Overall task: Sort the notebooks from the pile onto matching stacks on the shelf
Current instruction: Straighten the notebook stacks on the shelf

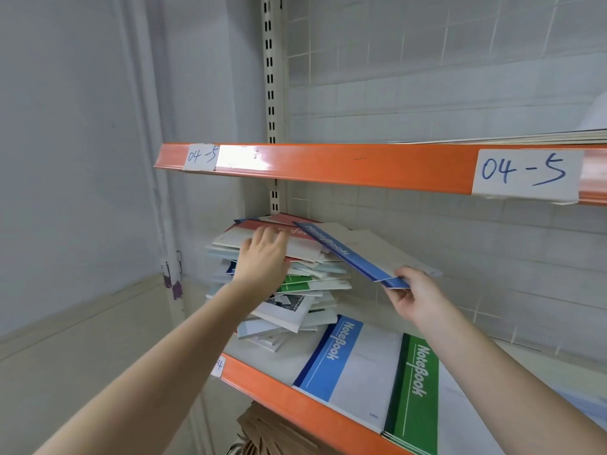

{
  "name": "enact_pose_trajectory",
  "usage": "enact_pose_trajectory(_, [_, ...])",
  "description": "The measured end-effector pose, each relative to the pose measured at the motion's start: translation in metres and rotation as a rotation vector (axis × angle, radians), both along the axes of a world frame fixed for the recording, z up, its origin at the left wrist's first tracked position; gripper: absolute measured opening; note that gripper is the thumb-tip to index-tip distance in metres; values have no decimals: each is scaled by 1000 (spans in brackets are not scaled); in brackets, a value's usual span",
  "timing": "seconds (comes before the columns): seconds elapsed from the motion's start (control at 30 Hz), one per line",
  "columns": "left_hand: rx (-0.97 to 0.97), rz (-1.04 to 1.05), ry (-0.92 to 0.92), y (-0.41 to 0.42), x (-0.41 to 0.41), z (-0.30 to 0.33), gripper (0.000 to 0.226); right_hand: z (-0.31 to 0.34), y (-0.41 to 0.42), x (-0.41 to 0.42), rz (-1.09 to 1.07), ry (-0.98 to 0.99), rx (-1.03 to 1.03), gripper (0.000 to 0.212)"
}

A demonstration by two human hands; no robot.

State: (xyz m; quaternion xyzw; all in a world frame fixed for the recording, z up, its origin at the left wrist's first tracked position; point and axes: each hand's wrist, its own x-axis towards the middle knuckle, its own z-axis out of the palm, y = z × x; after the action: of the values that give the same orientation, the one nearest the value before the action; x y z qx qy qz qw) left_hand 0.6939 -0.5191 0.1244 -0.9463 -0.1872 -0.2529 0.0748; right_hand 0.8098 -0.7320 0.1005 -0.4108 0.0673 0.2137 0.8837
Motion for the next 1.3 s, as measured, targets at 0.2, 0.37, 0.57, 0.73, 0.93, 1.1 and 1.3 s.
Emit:
enact_pose_trajectory(0.2, [18, 3, 111, 11, -3, 8, 43, -6, -3, -12, -1, 88, 157, 9])
enact_pose_trajectory(0.37, [201, -91, -59, -28, -7, 1, 31, -4, -3, -29, -4, 117, 179, 9])
enact_pose_trajectory(0.57, [263, -356, -210, -112, -32, -26, 39, -10, -25, -55, 109, 18, 88, 4])
enact_pose_trajectory(0.73, [253, -565, -434, -160, -40, -58, 20, -27, -68, -68, -4, -63, -70, 8])
enact_pose_trajectory(0.93, [-4, -697, -655, -175, -50, -86, 28, -57, -150, -77, -203, -136, -187, 19])
enact_pose_trajectory(1.1, [-820, -447, -308, -174, -36, -98, 40, -70, -207, -90, -292, -152, -278, 25])
enact_pose_trajectory(1.3, [-1575, -642, 230, -208, -39, -104, 26, -75, -243, -105, -390, -119, -311, 26])
